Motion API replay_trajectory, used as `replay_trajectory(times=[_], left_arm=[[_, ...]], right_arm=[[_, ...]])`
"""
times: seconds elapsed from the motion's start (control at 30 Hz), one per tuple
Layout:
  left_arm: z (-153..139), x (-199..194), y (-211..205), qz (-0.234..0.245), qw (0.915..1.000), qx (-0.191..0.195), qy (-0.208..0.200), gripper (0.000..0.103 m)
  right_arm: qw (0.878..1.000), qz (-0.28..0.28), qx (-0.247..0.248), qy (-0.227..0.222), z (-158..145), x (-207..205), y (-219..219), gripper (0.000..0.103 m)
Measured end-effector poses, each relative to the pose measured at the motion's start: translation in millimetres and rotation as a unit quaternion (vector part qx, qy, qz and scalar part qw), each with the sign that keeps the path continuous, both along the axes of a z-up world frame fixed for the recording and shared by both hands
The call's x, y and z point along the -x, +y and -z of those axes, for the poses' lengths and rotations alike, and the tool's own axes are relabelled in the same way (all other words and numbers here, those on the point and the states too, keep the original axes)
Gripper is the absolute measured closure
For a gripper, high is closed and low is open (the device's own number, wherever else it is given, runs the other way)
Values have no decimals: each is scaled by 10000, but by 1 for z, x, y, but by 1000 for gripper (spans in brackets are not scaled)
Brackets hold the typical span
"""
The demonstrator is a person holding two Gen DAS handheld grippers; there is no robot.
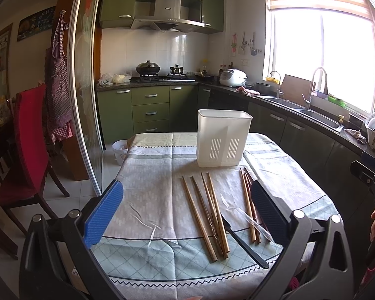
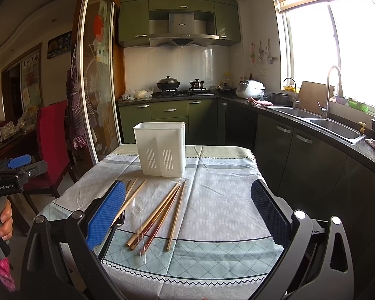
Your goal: Organize utensils
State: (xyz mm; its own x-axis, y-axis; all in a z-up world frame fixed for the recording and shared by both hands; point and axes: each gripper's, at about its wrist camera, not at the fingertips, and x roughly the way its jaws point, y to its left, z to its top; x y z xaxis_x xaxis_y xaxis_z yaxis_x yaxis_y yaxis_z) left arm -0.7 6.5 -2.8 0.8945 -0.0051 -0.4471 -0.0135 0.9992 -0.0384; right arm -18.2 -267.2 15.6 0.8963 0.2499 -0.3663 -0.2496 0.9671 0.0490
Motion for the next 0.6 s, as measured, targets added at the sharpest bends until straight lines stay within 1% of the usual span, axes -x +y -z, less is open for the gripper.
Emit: replay_trajectory(times=[0.6], left_arm=[[1,0,1,3,10000,2,8,6]], right_arm=[[10000,-3,5,19,4,-2,1,4]])
